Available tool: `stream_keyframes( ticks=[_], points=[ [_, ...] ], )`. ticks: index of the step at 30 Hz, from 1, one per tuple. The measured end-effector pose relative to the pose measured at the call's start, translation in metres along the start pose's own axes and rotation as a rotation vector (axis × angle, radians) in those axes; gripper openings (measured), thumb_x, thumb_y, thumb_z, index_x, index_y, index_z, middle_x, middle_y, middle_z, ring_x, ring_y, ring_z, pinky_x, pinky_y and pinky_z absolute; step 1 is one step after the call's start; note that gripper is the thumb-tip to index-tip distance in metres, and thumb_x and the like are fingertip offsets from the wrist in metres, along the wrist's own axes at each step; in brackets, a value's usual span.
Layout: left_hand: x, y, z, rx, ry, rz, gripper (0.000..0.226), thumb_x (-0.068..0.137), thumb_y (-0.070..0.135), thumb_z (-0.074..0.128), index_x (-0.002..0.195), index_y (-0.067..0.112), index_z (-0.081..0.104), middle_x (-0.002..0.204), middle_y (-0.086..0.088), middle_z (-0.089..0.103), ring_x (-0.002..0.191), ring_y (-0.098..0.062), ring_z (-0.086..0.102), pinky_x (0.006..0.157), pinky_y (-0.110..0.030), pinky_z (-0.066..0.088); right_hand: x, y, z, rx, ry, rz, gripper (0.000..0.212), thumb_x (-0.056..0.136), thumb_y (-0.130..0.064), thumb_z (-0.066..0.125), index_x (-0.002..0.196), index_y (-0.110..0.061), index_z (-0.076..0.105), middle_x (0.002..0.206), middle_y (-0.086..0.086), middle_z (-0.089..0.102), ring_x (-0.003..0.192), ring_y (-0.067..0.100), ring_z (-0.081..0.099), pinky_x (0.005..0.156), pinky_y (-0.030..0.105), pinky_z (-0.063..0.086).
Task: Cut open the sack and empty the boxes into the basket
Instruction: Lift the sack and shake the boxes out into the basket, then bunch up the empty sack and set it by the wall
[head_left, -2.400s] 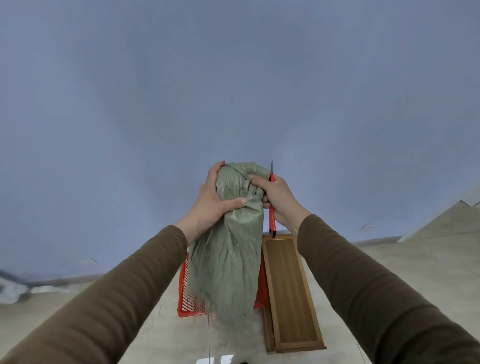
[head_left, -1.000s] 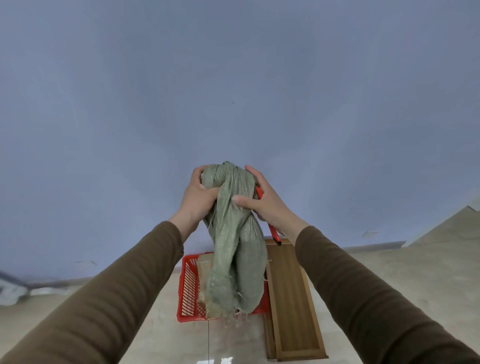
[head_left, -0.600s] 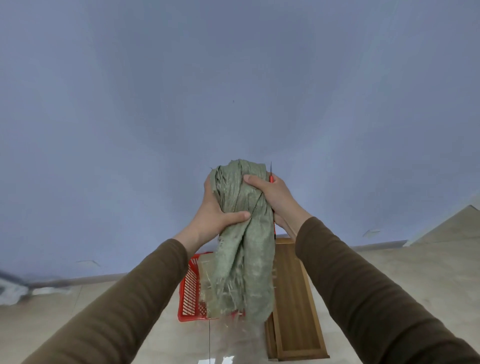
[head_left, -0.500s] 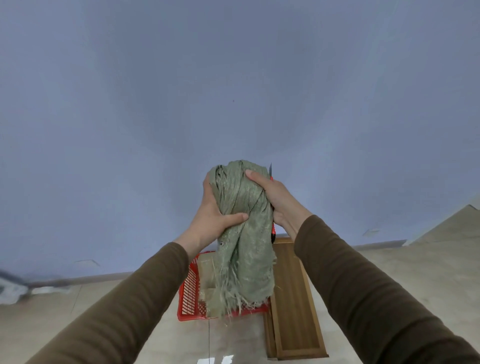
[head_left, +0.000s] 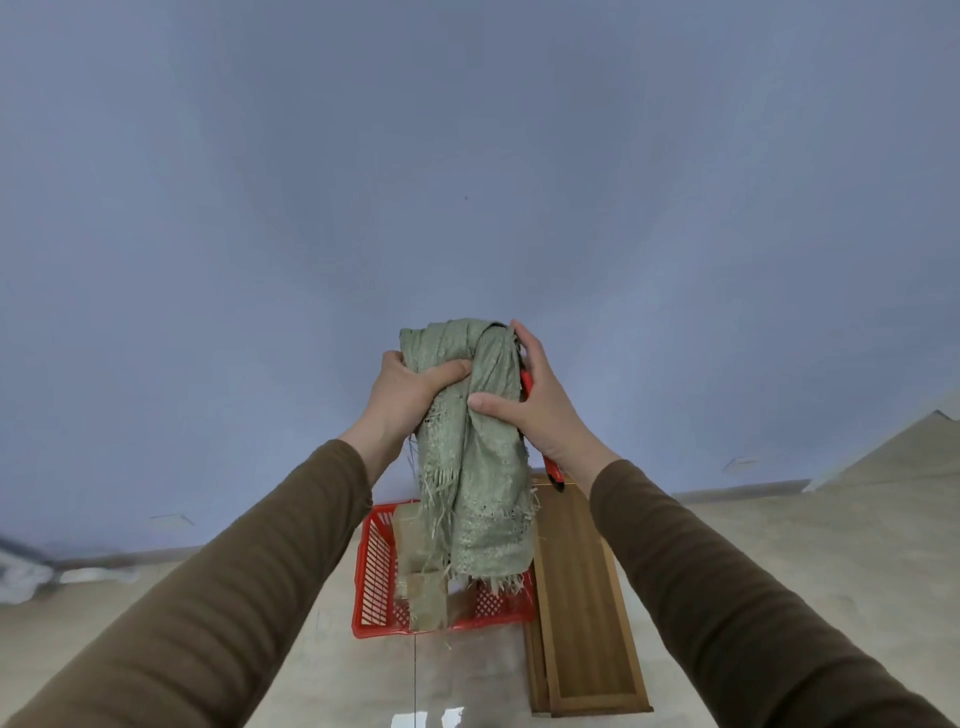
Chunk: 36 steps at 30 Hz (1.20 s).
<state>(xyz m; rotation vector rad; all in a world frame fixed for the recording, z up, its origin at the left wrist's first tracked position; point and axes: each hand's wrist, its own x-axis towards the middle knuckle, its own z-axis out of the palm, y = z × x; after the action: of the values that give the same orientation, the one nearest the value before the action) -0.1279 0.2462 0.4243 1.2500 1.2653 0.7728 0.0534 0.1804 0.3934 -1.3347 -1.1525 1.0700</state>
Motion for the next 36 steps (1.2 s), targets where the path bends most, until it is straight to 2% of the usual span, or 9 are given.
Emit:
stream_keyframes(
  ticks=[6,13,17,20,24,27,29,32,36],
  points=[
    [-0.009,-0.004,0.007,0.04,-0.152,0.096,0.099,0.064,0.056,0.092,0.144,0.028,0.041,0.139,-0.002,0.06,0.122,-0.018,0.068,0.102,-0.042,0.059,0.007,-0.001,-0.005,0.205,0.143,0.127,0.063,0.07,-0.041,0.094,0.125,-0.023,0.07,0.113,-0.004,0.08,0.107,0.019,0.076,0.089,0.039,0.064],
    [-0.015,-0.027,0.016,-0.027,-0.235,0.158,0.132,0.077,0.016,0.093,0.162,0.046,-0.004,0.146,0.011,0.049,0.128,-0.006,0.062,0.099,-0.023,0.054,0.008,-0.01,-0.008,0.474,0.062,0.441,0.073,0.069,-0.045,0.094,0.125,-0.004,0.071,0.116,0.019,0.078,0.104,0.035,0.077,0.09,0.048,0.062],
    [-0.009,-0.024,0.015,-0.056,-0.062,0.12,0.118,0.074,0.025,0.093,0.159,0.04,0.012,0.138,0.004,0.056,0.117,-0.012,0.067,0.099,-0.035,0.057,0.005,-0.009,0.003,0.148,0.154,0.274,0.108,0.068,-0.058,0.09,0.155,-0.02,0.037,0.157,0.008,0.05,0.138,0.023,0.056,0.111,0.047,0.051],
    [-0.006,-0.015,0.008,-0.057,-0.028,0.018,0.114,0.063,0.04,0.089,0.154,0.037,0.02,0.139,-0.006,0.056,0.115,-0.025,0.07,0.097,-0.047,0.06,-0.004,-0.005,0.002,-0.07,-0.018,0.1,0.112,0.071,-0.053,0.09,0.161,-0.038,0.026,0.167,-0.004,0.031,0.15,0.012,0.033,0.12,0.042,0.039],
    [-0.006,-0.008,0.006,-0.1,-0.077,-0.16,0.093,0.08,0.033,0.087,0.149,0.015,0.026,0.121,-0.015,0.064,0.094,-0.027,0.076,0.069,-0.038,0.065,-0.011,0.0,-0.009,-0.174,-0.114,0.041,0.117,0.059,-0.066,0.09,0.158,-0.046,0.03,0.158,-0.003,0.038,0.146,0.018,0.041,0.119,0.048,0.041],
    [-0.006,-0.005,0.005,-0.105,-0.14,-0.291,0.089,0.088,0.041,0.08,0.15,0.003,0.031,0.13,-0.023,0.065,0.108,-0.037,0.074,0.085,-0.047,0.065,-0.013,0.002,-0.016,-0.23,-0.155,0.038,0.124,0.052,-0.078,0.087,0.157,-0.047,0.028,0.16,-0.006,0.038,0.146,0.016,0.043,0.12,0.047,0.04],
    [-0.011,-0.001,0.002,-0.085,-0.261,-0.326,0.07,0.095,0.045,0.071,0.146,0.002,0.05,0.123,-0.023,0.073,0.104,-0.037,0.077,0.087,-0.047,0.064,-0.015,0.004,-0.02,-0.25,-0.176,0.038,0.13,0.051,-0.081,0.085,0.159,-0.044,0.024,0.16,-0.009,0.037,0.145,0.012,0.043,0.118,0.038,0.041],
    [-0.019,-0.002,-0.001,-0.145,-0.386,-0.357,0.044,0.102,0.048,0.057,0.124,0.011,0.068,0.098,-0.015,0.081,0.079,-0.029,0.08,0.064,-0.035,0.064,-0.021,0.002,-0.021,-0.243,-0.189,0.069,0.13,0.049,-0.083,0.083,0.157,-0.038,0.028,0.144,-0.021,0.047,0.128,-0.003,0.052,0.101,0.014,0.046],
    [-0.034,-0.013,0.001,-0.027,-0.403,-0.298,0.065,0.095,0.065,0.059,0.138,0.017,0.061,0.116,-0.015,0.079,0.103,-0.032,0.078,0.088,-0.043,0.063,-0.036,0.007,-0.014,-0.303,-0.047,0.101,0.092,0.057,-0.072,0.087,0.133,-0.037,0.047,0.122,-0.017,0.067,0.106,-0.002,0.068,0.09,0.032,0.058]
  ],
)
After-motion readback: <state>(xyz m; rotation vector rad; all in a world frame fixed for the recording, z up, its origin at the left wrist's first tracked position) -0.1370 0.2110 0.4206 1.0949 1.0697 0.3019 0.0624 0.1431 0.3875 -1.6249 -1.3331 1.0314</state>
